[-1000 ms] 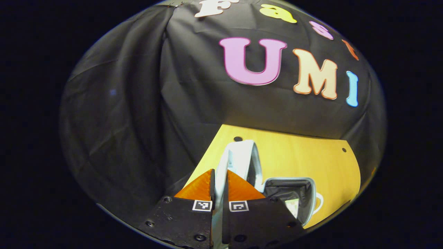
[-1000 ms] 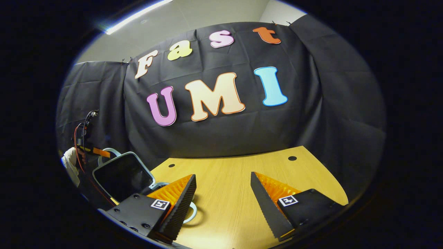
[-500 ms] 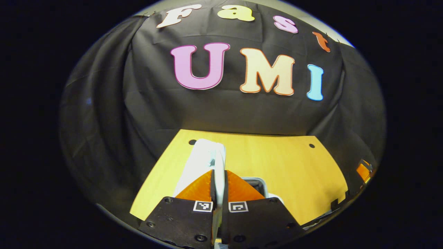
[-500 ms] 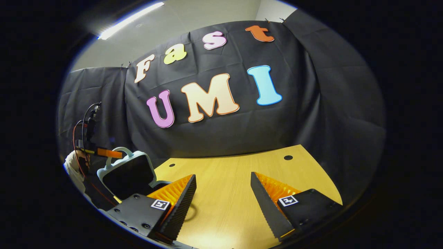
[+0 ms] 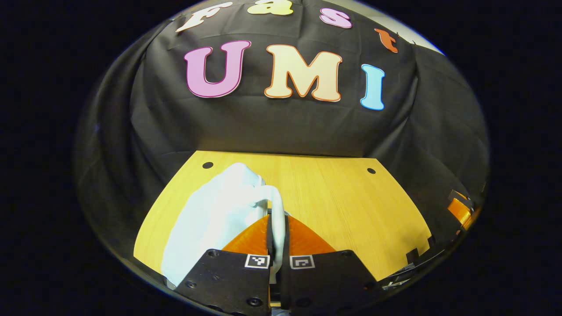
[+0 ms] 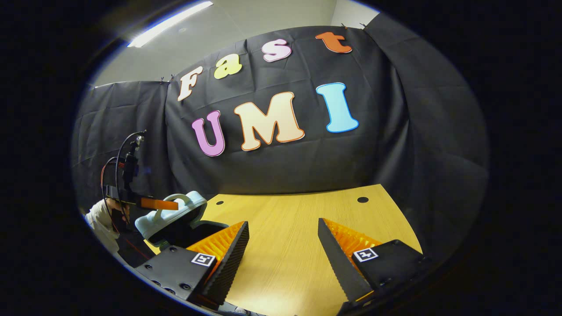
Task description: First open the suitcase, pack the skin care products into it, and then close the suitcase.
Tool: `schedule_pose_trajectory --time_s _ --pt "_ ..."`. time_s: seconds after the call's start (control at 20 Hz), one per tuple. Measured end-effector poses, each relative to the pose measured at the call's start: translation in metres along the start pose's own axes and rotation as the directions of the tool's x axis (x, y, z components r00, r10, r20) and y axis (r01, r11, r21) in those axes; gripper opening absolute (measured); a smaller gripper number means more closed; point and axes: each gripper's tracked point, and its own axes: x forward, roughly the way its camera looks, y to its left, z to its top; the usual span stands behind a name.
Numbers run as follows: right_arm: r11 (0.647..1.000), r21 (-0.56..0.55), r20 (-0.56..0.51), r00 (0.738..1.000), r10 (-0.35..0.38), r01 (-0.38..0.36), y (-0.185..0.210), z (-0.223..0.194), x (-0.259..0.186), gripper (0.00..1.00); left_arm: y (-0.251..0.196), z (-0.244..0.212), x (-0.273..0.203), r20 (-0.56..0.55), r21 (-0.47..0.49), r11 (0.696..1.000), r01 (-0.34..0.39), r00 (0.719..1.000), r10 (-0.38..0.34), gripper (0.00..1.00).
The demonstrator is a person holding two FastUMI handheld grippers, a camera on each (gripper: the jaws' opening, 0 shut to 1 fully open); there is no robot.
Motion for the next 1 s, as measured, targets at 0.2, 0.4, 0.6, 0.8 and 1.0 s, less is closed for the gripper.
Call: schedule_pose_trajectory --time_s 0.2,0.4,0.6,0.8,1.0 --pt "1.000 -0.019 0.001 1.000 -0.007 0.007 -0.012 -0.003 -0.009 0.98 -0.025 -0.025 0.014 -0.036 -0.002 1.000 0.031 0.999 -0.031 0.05" --pt "1.000 0.005 0.010 1.000 0.001 -0.001 -0.021 -0.003 -0.011 0.98 -0.059 -0.016 0.012 0.031 -0.011 0.998 0.068 0.997 -0.068 0.17" --pt "0.999 -0.038 0.062 0.998 0.001 0.001 -0.026 0.015 -0.007 0.98 -0.088 0.020 -0.012 0.201 0.028 0.999 0.030 0.979 -0.035 0.67" --pt "0.996 -0.080 0.173 0.985 -0.020 0.034 -0.013 0.054 0.002 0.98 -0.117 0.072 -0.049 0.445 0.055 0.997 -0.055 0.895 0.025 0.99" --pt "0.988 -0.093 0.305 0.948 -0.093 0.127 -0.007 0.099 -0.001 0.98 -0.140 0.094 -0.063 0.507 0.075 0.997 -0.022 0.862 -0.020 0.98"
